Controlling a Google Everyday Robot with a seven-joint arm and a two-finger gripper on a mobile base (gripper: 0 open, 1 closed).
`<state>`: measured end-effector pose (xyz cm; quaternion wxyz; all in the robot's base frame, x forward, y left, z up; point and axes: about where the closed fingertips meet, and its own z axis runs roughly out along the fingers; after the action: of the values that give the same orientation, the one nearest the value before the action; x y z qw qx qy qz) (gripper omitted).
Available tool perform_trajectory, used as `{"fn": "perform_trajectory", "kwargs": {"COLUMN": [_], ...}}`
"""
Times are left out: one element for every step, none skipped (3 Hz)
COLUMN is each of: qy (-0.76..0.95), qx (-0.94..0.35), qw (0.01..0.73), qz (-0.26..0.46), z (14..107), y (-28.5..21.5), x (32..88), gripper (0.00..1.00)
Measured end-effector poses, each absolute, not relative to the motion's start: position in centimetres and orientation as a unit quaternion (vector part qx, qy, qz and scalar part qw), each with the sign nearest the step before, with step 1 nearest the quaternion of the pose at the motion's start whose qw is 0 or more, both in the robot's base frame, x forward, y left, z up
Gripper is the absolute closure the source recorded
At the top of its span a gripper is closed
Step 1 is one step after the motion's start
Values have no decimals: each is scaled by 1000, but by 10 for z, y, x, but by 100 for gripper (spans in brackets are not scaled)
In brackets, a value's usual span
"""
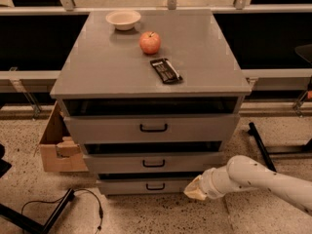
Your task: Close middle drawer
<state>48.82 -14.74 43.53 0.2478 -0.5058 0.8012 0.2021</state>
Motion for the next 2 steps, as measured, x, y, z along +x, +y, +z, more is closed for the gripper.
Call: {"fn": "perform_trajectory", "kwargs": {"qy": [782, 782], "qx": [-578, -598], "qw": [163, 109], "qz": [165, 137], "z": [485, 524], "y": [-138, -136], "x": [412, 355], "gripper": [100, 100]}}
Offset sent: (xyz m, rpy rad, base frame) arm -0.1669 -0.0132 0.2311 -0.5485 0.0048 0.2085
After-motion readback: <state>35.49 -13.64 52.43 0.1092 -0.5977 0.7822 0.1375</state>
